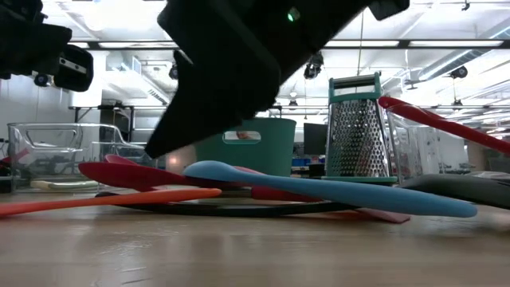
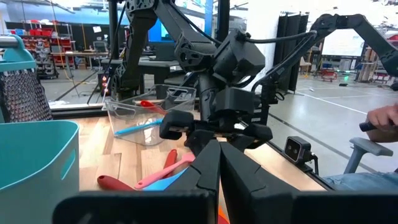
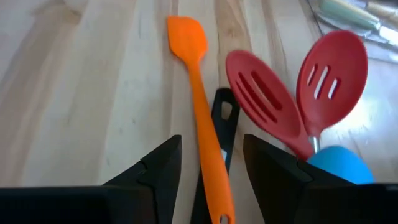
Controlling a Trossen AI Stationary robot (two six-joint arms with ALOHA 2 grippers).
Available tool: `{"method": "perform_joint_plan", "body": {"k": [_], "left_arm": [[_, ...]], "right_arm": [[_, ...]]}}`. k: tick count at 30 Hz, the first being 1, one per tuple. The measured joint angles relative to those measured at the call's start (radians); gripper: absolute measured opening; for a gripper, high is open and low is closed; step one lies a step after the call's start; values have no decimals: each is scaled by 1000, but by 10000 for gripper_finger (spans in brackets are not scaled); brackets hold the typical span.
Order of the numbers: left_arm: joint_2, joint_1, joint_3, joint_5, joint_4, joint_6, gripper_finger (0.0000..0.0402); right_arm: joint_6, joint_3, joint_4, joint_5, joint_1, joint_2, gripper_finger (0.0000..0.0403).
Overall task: Pick & Place Kitchen Items
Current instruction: Put the orange spatula into the bottom transparent bin
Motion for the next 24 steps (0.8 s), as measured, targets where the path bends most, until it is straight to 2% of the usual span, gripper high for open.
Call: {"method": "perform_joint_plan", "body": {"k": [24], "left_arm": [[0,0,0,0,0,0,12]], "right_arm": [[24,-123,79,-26,-11,1,125]]}}
